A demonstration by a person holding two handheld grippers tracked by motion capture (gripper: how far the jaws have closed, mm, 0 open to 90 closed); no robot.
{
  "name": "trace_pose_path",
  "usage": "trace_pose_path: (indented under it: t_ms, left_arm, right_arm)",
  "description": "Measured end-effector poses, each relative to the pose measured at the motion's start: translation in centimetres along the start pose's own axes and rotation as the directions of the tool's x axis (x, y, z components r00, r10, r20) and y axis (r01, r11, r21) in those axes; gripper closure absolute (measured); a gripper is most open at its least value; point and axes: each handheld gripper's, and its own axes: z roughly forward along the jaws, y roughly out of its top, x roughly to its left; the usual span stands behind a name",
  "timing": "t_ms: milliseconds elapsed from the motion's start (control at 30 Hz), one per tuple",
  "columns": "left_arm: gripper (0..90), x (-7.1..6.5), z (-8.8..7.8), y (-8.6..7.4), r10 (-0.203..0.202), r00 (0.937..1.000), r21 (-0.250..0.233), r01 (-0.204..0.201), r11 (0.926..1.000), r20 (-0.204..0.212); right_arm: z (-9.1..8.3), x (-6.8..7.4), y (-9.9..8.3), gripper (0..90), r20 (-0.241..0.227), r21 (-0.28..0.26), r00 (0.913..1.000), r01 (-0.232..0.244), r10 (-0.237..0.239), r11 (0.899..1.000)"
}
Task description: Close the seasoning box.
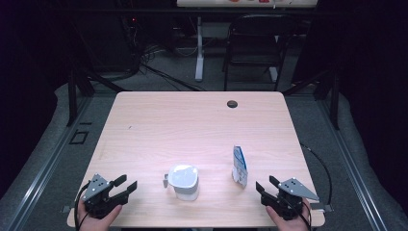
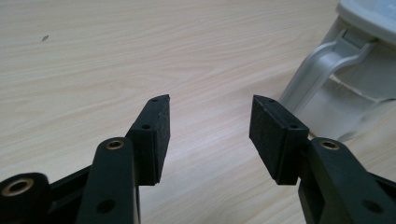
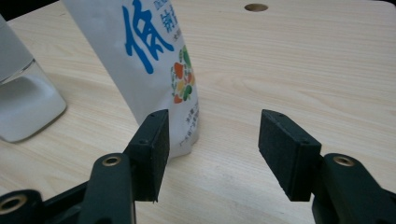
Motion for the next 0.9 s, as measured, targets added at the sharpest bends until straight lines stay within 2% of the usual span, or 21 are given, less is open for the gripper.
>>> trace_pose_path:
  t_ms: [100,267,333,467,567,700,900]
  left_arm:
    - [49.2,0.6,0.1,-0.4,-0.005,0.9999,0.020,0.005,0.9998,-0.010]
    - [48.1,1.6,0.2,-1.0,-0.033,0.9990,0.020,0.034,0.9992,-0.031]
    - [47.6,2.1,0.5,-1.4,-0.044,0.9979,0.038,0.046,0.9982,-0.048]
    - [46.4,2.4,0.8,-1.9,-0.040,0.9970,0.065,0.045,0.9969,-0.067]
    - [45.9,2.4,1.2,-2.2,-0.054,0.9964,0.068,0.058,0.9960,-0.065]
    - [45.2,2.4,1.7,-2.5,-0.041,0.9964,0.091,0.048,0.9947,-0.074]
    - [45.0,2.2,2.1,-2.7,-0.003,0.9963,0.116,0.013,0.9931,-0.086]
  right_arm:
    - [-0.4,-0.4,0.0,43.5,0.016,-0.006,0.9998,-0.014,0.014,1.000]
    - [-0.5,-1.2,-0.3,43.5,0.049,0.002,0.9983,-0.033,0.033,0.999]
    - [-0.3,-1.6,-0.5,43.5,0.061,0.016,0.9971,-0.046,0.045,0.999]
    - [0.0,-2.3,-0.9,43.5,0.080,0.045,0.9946,-0.071,0.067,0.996]
    - [0.1,-2.7,-1.1,43.5,0.079,0.063,0.9921,-0.103,0.098,0.993]
    - [0.6,-2.8,-1.6,43.6,0.067,0.085,0.9883,-0.142,0.137,0.986]
    - [1.1,-2.4,-1.8,43.6,0.070,0.097,0.9909,-0.121,0.115,0.988]
